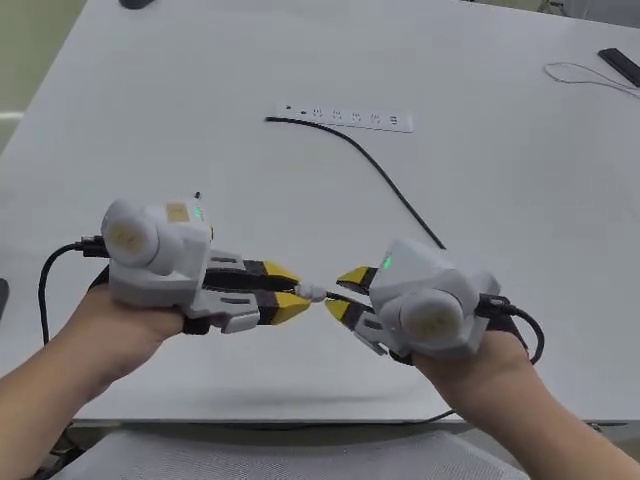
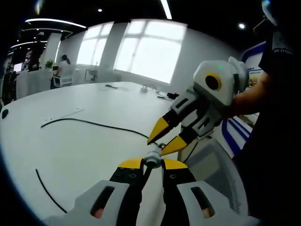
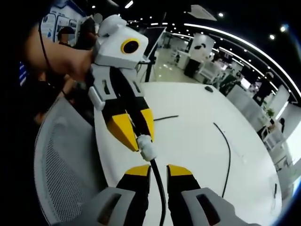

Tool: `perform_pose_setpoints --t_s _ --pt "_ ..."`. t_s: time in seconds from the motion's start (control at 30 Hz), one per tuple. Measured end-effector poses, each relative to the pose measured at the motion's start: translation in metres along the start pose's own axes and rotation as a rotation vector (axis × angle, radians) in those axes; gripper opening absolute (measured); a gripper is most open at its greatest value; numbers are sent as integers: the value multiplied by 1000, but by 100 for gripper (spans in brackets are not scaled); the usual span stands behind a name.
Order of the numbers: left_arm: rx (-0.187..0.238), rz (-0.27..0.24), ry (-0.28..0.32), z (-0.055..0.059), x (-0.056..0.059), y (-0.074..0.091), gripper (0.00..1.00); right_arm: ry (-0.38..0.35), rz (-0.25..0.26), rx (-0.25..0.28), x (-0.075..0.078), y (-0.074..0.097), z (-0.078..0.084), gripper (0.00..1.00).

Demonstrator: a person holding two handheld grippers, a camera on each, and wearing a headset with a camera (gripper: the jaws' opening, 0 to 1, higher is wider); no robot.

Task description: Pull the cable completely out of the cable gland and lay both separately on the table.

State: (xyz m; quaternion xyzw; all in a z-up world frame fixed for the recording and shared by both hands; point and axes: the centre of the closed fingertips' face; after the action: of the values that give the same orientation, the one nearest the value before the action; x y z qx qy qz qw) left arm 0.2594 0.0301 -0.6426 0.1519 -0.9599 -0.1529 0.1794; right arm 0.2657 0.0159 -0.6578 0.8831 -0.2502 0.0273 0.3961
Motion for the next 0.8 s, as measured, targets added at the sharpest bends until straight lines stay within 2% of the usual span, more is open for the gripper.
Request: perform_pose_setpoints --t_s 0.17,0.33,0.57,0.8 --pt "2 -5 2 0 0 0 15 8 -13 -1 -3 -3 -1 2" --pt "-3 -6 1 1 -2 -1 15 2 -8 1 -3 -4 0 1" --pt "1 -1 1 0 -1 -2 15 -77 -8 3 0 -3 3 1" --pt "7 -6 -3 -2 -1 -2 15 -117 -5 7 1 -3 3 0"
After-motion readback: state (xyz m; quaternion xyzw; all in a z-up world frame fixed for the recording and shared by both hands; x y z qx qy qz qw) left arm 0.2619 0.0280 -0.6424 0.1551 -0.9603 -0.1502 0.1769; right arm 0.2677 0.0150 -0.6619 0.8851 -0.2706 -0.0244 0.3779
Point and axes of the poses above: the centre of the closed fingertips' face, and the gripper's own axes: y roughly backward along the fingers, x roughly to its right, z roughly out of its underside, and after that the axes turned 1 degree about z, right-handed
